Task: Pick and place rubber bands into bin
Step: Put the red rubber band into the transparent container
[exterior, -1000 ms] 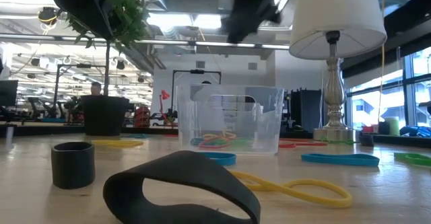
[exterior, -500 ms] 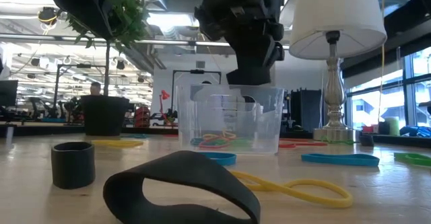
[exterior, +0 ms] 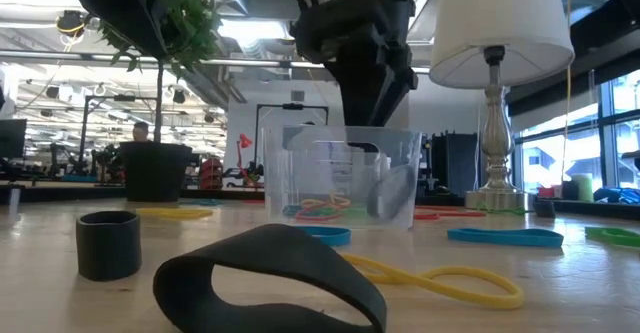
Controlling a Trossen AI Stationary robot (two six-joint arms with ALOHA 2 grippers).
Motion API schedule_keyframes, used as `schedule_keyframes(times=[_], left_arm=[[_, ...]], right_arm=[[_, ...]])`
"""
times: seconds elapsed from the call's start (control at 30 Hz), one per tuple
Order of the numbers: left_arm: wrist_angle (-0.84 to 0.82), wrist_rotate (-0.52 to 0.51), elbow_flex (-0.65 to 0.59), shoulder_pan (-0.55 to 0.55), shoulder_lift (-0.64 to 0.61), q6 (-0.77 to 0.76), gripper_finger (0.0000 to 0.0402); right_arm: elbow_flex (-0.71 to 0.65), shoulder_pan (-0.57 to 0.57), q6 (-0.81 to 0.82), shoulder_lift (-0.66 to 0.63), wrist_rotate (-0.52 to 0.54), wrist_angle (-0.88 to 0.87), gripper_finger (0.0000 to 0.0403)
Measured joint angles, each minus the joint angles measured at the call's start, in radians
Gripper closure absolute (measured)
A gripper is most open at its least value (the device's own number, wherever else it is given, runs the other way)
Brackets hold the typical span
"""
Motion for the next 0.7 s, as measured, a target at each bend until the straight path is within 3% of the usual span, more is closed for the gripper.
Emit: schedule_keyframes(times=[0.3,0.5,0.7], left_arm=[[0.000,0.000,0.000,0.000,0.000,0.002,0.0398],[0.000,0.000,0.000,0.000,0.000,0.002,0.0399],[0.001,0.002,0.000,0.000,0.000,0.003,0.0399]], right_arm=[[0.000,0.013,0.009,-0.027,0.001,-0.054,0.0264],[-0.012,0.075,0.006,-0.130,0.076,-0.082,0.0316],[-0.255,0.137,0.057,-0.323,0.117,0.061,0.0384]])
